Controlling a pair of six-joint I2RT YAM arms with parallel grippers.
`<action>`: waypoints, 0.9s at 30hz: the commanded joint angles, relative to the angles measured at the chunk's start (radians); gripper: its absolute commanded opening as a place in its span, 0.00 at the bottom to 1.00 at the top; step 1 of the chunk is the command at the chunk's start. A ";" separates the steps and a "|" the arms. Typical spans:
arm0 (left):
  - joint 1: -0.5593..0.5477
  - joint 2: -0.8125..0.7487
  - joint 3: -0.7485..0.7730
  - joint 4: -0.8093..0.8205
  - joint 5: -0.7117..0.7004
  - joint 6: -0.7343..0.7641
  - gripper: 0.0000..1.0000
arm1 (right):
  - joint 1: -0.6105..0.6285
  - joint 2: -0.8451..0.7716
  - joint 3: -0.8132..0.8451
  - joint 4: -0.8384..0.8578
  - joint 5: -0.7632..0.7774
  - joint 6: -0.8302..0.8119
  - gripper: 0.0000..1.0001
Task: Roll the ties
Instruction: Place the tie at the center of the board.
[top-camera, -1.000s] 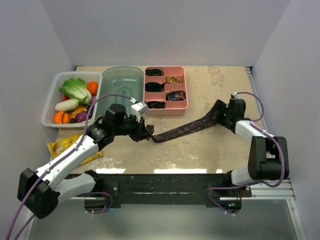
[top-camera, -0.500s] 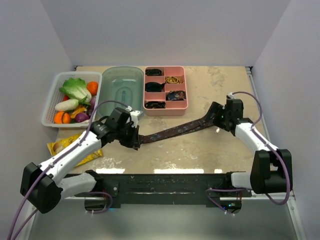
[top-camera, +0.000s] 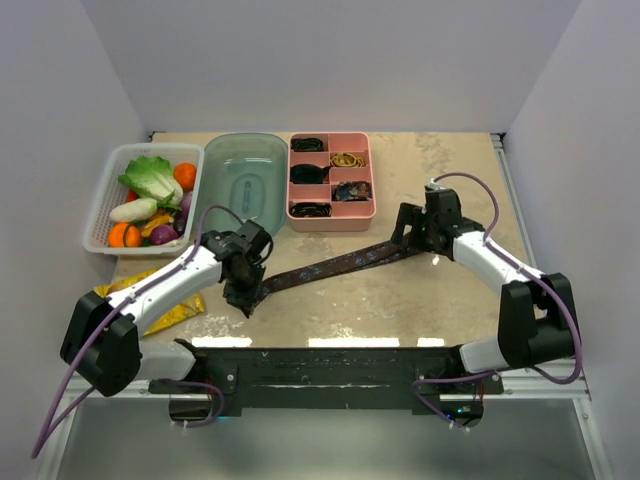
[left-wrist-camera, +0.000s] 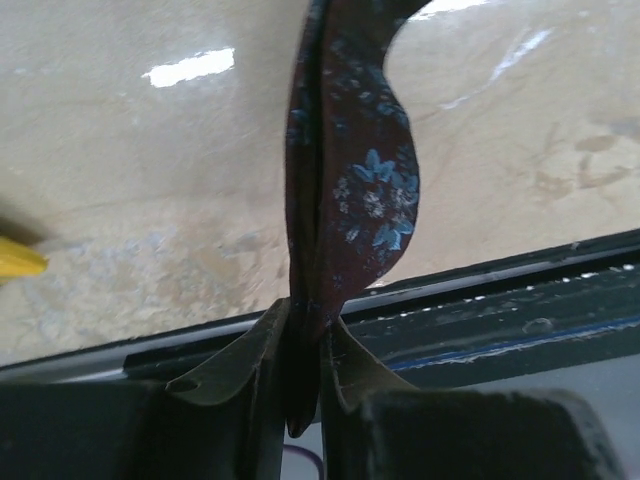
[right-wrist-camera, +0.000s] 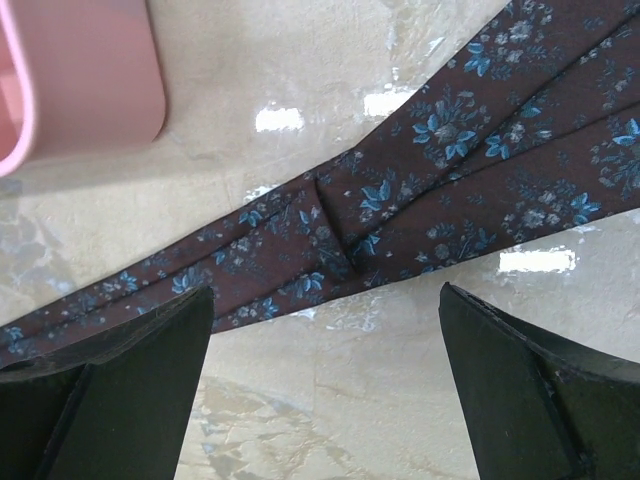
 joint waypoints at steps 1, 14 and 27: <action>0.009 0.031 0.081 -0.102 -0.129 -0.052 0.22 | -0.001 0.022 0.093 0.006 0.037 -0.035 0.98; 0.038 0.173 0.164 -0.234 -0.370 -0.195 0.39 | -0.003 0.087 0.194 -0.040 0.049 -0.062 0.99; 0.087 0.192 0.369 -0.201 -0.501 -0.181 0.89 | -0.151 0.128 0.250 -0.027 0.066 -0.064 0.99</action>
